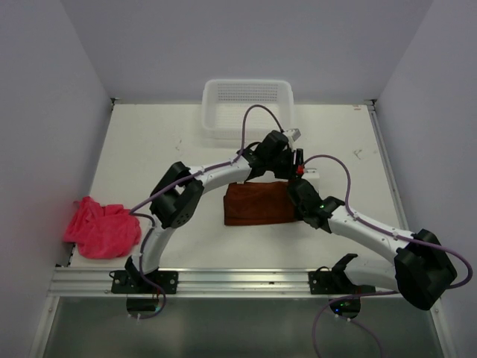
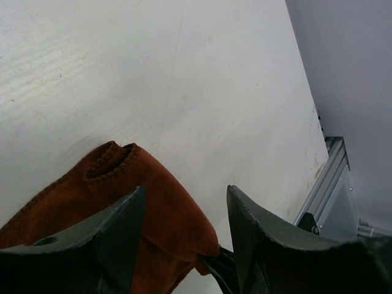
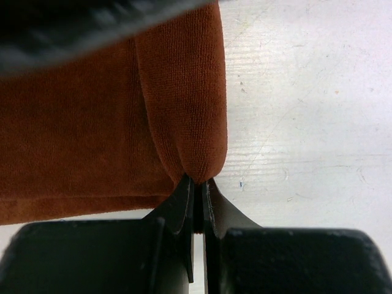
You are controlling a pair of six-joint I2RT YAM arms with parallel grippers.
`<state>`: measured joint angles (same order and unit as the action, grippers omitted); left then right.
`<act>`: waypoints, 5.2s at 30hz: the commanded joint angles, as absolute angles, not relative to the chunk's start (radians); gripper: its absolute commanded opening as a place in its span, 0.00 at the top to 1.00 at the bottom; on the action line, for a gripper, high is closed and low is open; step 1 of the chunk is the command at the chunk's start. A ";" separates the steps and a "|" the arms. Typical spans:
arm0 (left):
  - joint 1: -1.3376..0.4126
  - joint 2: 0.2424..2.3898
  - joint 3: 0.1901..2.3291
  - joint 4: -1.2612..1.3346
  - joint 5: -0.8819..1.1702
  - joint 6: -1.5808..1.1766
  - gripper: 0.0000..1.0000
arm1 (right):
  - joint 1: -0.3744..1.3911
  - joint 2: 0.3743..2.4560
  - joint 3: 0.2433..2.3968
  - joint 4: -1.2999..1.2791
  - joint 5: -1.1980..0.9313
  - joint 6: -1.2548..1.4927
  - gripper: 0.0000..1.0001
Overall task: Roll the towels
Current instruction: Roll the towel
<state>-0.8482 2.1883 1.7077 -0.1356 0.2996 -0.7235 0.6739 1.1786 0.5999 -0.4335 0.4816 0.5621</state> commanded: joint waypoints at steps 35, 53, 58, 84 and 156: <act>-0.896 2.330 1.891 -0.321 0.156 -0.624 0.56 | 0.696 1.207 0.634 -0.364 0.557 0.583 1.00; -0.818 2.175 1.639 -0.029 0.219 -0.729 1.00 | 0.879 1.302 0.633 -0.360 0.831 0.557 1.00; -0.782 2.169 1.620 0.026 0.268 -0.738 1.00 | 0.968 1.423 0.721 -0.411 0.913 0.535 1.00; -0.739 2.100 1.374 0.115 0.241 -0.707 1.00 | 1.066 1.592 0.871 -0.546 0.858 0.558 0.85; -0.700 1.988 1.356 0.014 0.184 -0.663 0.70 | 0.690 1.359 0.692 -0.310 0.388 0.571 1.00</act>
